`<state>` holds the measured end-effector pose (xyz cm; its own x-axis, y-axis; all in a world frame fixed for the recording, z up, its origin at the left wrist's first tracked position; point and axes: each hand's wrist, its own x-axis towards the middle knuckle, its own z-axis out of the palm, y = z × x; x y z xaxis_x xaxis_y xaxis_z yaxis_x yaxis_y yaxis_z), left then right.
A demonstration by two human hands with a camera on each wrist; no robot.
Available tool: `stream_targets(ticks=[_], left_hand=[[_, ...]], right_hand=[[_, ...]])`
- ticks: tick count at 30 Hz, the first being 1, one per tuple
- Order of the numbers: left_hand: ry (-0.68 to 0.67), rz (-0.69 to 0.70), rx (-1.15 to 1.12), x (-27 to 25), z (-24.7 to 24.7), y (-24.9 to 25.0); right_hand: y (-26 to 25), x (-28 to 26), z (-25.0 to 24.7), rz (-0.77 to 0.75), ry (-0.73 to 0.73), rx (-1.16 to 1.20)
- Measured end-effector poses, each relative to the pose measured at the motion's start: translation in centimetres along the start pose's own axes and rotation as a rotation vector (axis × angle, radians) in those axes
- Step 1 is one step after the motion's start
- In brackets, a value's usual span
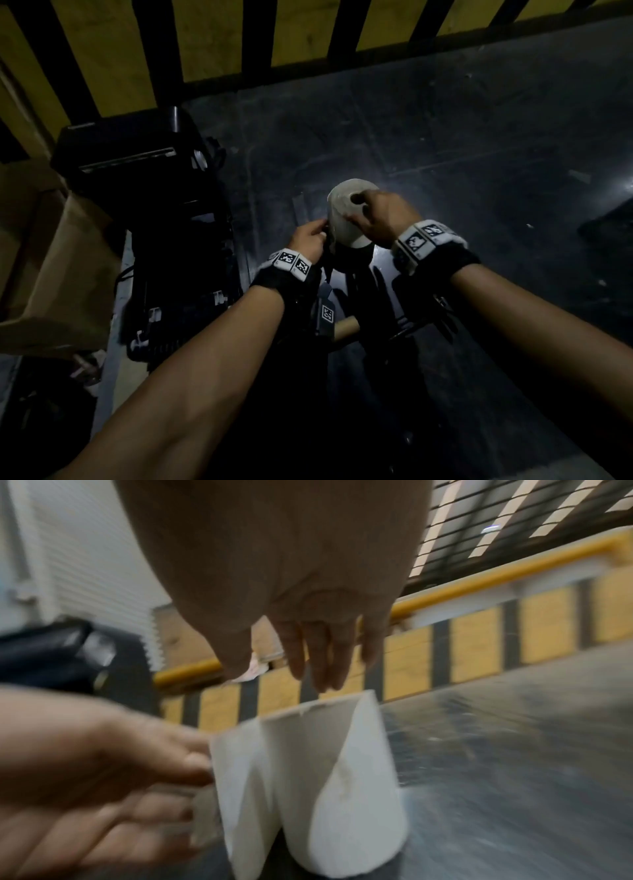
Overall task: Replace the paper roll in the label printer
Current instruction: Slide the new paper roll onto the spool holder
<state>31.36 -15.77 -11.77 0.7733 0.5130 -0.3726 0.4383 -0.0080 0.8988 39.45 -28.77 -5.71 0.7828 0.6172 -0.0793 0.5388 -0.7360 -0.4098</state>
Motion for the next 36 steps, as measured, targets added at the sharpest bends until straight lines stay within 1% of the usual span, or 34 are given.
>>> stream_targets(ticks=[3,5,9,11,13,15,17,18,19,21,22,25,27,28,29,30,31,32,33,34,35,36], left_hand=[[-0.011,-0.016,-0.082,0.4,1.0,-0.7],[-0.011,-0.022,-0.105,0.6,1.2,-1.3],[0.016,-0.038,-0.134,1.0,0.9,-1.9],[0.03,-0.012,-0.164,0.9,0.6,-1.0],[0.074,0.014,-0.165,1.1,0.0,-0.3],[0.095,0.009,-0.152,1.1,-0.6,0.5],[0.051,-0.023,-0.191,0.6,-0.8,1.6],[0.018,-0.044,-0.258,0.4,-0.7,2.1],[-0.018,-0.066,-0.341,0.0,-0.5,2.7],[-0.098,-0.091,-0.461,-0.4,-0.2,3.4],[-0.124,-0.089,-0.474,-0.5,-0.1,3.6],[-0.124,-0.039,-0.445,-1.0,0.0,4.2],[-0.112,-0.016,-0.405,-1.1,0.0,4.5],[-0.103,-0.012,-0.376,-1.0,0.0,4.6],[-0.095,-0.011,-0.344,-0.9,0.0,4.8],[-0.087,-0.012,-0.319,-0.8,-0.1,4.9],[-0.074,-0.02,-0.291,-0.8,-0.1,5.0],[-0.059,-0.035,-0.262,-0.7,-0.1,5.0],[-0.043,-0.051,-0.231,-0.7,-0.2,5.0],[-0.026,-0.063,-0.205,-0.6,-0.3,5.0],[-0.013,-0.082,-0.191,-0.5,-0.4,4.9],[-0.005,-0.107,-0.185,-0.4,-0.5,4.9]], right_hand=[[-0.9,1.4,1.5,-0.042,-0.013,-0.24],[-1.2,2.0,2.3,-0.054,0.0,-0.297],[-1.0,2.8,2.3,-0.073,-0.01,-0.218],[-0.6,2.9,2.0,-0.065,-0.007,-0.144],[-0.1,2.9,1.2,0.002,0.029,0.015],[0.8,3.1,0.3,0.156,0.072,0.334],[1.7,3.2,-0.6,0.334,0.059,0.709],[2.0,3.1,-1.0,0.404,0.03,0.862],[2.3,2.7,-1.3,0.441,-0.009,0.977],[2.4,1.9,-1.8,0.444,-0.074,1.117],[2.4,1.5,-2.1,0.43,-0.096,1.161],[2.6,0.5,-2.4,0.413,-0.111,1.26],[2.5,0.2,-2.4,0.417,-0.069,1.229],[2.5,0.0,-2.3,0.395,-0.031,1.122],[2.6,-0.2,-2.3,0.343,0.022,0.931],[2.8,-0.5,-2.3,0.267,0.092,0.702],[3.0,-0.7,-2.3,0.155,0.177,0.519],[3.1,-1.0,-2.3,0.008,0.246,0.405],[3.1,-1.3,-2.3,-0.146,0.261,0.324],[3.0,-1.3,-2.1,-0.267,0.215,0.243],[2.9,-1.4,-1.8,-0.335,0.132,0.168],[2.6,-1.4,-1.3,-0.359,0.055,0.109]])
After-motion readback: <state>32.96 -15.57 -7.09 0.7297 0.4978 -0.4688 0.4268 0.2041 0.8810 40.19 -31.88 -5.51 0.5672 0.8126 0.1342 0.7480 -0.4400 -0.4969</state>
